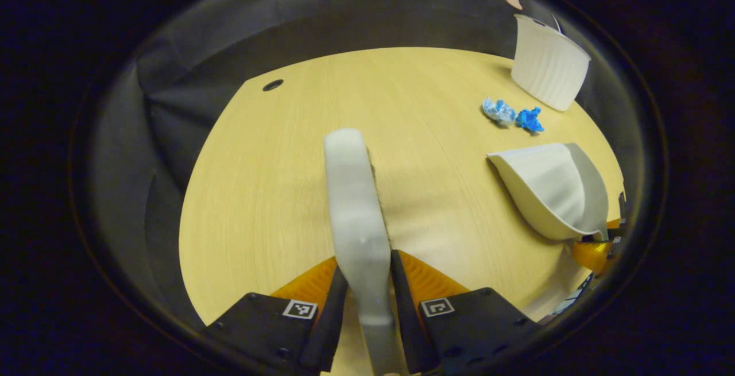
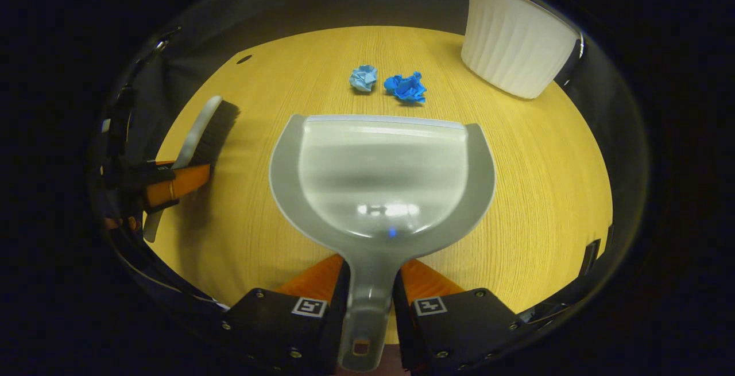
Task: Pick up the small broom and dustpan from the desktop, sweep the trash into the dustpan with the broom, and then empty the trash into the garbage bin.
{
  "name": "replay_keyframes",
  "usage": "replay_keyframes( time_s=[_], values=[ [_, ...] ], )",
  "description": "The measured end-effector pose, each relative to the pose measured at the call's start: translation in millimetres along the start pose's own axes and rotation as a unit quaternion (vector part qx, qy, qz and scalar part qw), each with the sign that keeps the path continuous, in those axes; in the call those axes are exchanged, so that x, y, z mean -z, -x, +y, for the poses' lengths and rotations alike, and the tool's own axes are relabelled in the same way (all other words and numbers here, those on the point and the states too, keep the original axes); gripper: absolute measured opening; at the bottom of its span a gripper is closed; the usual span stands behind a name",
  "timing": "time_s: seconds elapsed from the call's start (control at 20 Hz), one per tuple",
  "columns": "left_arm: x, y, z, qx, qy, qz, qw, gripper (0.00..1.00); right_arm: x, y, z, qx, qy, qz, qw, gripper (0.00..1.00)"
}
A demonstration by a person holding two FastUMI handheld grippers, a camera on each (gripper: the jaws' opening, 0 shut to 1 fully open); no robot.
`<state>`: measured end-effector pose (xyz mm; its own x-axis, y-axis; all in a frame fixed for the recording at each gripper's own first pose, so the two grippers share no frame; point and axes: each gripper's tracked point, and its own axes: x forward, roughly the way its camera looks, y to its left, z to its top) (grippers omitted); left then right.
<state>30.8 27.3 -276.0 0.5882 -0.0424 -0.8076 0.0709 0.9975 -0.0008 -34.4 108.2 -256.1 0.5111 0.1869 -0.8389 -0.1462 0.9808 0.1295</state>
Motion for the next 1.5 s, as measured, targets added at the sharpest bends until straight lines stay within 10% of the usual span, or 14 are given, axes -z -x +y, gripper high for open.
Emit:
replay_keyframes(
  time_s=[0.15, 1.5],
  values=[
    [1.1, -0.2, 2.2, -0.001, -0.006, 0.000, 1.000, 0.37, -0.8, 0.6, -2.9, 0.005, 0.000, -0.001, 1.000, 0.36],
    [-124.1, -68.5, -111.1, 0.075, -0.128, -0.003, 0.989, 0.39, -21.0, 7.5, -103.3, -0.047, 0.140, 0.003, 0.989, 0.32]
  ],
)
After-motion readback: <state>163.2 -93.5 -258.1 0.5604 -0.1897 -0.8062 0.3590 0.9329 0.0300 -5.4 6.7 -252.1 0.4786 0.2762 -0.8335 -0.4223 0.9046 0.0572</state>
